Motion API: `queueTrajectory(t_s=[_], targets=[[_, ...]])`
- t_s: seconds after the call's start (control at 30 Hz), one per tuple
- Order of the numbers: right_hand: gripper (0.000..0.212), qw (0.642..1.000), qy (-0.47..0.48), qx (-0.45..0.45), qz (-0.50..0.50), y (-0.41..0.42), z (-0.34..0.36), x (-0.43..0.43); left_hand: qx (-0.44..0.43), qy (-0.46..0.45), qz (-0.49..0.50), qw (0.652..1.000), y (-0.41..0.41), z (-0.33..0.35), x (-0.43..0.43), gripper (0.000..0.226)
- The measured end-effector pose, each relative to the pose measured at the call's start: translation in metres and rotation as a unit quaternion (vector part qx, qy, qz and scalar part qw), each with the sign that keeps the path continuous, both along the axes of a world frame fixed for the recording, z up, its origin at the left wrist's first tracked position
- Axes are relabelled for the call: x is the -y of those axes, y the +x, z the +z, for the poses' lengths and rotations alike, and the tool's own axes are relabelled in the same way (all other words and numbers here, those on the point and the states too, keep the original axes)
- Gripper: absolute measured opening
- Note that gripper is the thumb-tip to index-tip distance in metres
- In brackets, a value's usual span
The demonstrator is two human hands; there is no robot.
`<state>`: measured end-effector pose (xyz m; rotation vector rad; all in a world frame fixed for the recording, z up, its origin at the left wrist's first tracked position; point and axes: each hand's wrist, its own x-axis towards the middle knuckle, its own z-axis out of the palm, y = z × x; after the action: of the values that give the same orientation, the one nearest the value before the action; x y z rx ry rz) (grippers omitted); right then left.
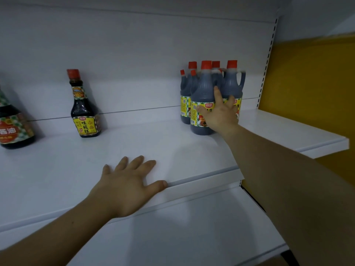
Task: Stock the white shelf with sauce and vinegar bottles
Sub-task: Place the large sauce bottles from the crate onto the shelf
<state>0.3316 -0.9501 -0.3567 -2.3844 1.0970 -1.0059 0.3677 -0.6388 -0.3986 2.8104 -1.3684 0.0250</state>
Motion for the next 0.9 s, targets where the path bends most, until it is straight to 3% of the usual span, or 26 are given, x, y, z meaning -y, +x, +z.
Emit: queueTrajectory(t_s=[0.33,0.43,0.57,0.77,0.9], targets=[[0.081,0.998,-0.020,-0.046,-0.038,0.001,0.002,0.002,0.004,0.013,-0.002,1.000,-0.001,-0.001,0.000,0.118],[0.082,0.997,-0.027,-0.059,-0.052,0.001,0.002,0.001,-0.002,0.019,-0.002,1.000,-0.002,0.001,0.000,0.108],[0.082,0.996,-0.032,-0.067,-0.055,0.001,0.004,0.001,-0.007,0.029,-0.002,1.000,-0.002,0.003,0.001,0.113],[0.088,0.997,-0.021,-0.069,-0.014,-0.028,0.002,-0.019,-0.014,0.010,-0.003,1.000,-0.001,0.004,0.001,0.085],[0.075,0.994,-0.007,-0.109,0.000,-0.078,0.002,-0.051,-0.029,0.014,-0.013,0.999,-0.003,0.010,-0.001,0.076]])
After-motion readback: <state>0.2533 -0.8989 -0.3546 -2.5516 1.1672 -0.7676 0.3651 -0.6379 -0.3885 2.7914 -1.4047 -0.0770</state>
